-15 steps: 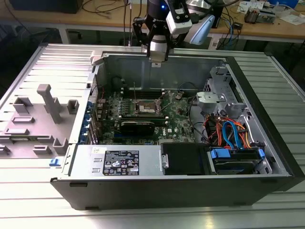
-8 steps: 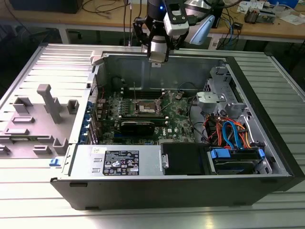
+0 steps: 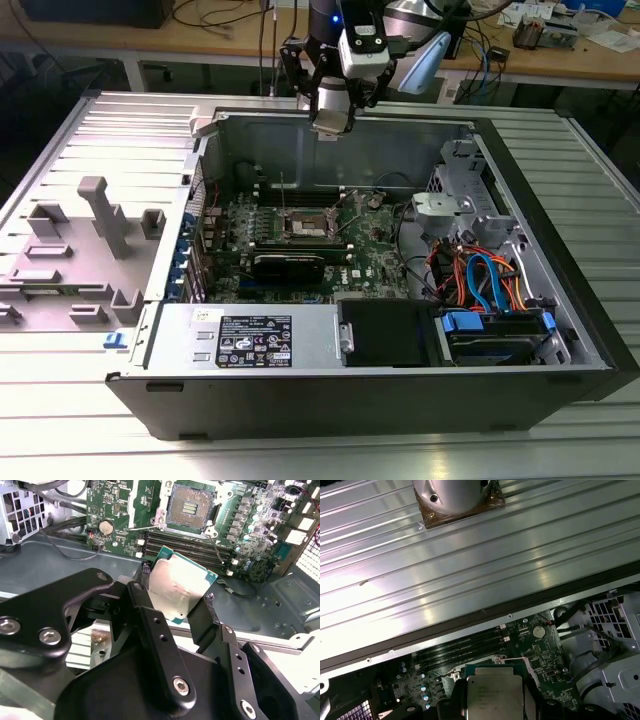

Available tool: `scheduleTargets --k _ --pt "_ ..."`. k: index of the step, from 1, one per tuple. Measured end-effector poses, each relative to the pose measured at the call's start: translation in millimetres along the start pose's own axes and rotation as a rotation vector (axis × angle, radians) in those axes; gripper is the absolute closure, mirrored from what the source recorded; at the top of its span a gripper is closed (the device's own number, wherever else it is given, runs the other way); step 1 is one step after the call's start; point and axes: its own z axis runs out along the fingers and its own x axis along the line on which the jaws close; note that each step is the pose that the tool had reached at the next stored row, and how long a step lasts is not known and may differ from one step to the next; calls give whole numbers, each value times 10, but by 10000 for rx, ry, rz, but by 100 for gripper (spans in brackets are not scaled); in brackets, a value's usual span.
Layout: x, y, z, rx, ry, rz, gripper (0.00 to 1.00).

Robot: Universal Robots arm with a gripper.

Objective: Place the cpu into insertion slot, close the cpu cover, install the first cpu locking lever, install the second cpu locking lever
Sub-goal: 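Place the cpu into insertion slot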

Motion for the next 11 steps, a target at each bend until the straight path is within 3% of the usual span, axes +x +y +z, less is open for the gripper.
scheduleTargets --k 5,11 --pt "0 0 5 -5 -17 192 45" --pt "-1 -2 28 -28 -123 1458 45"
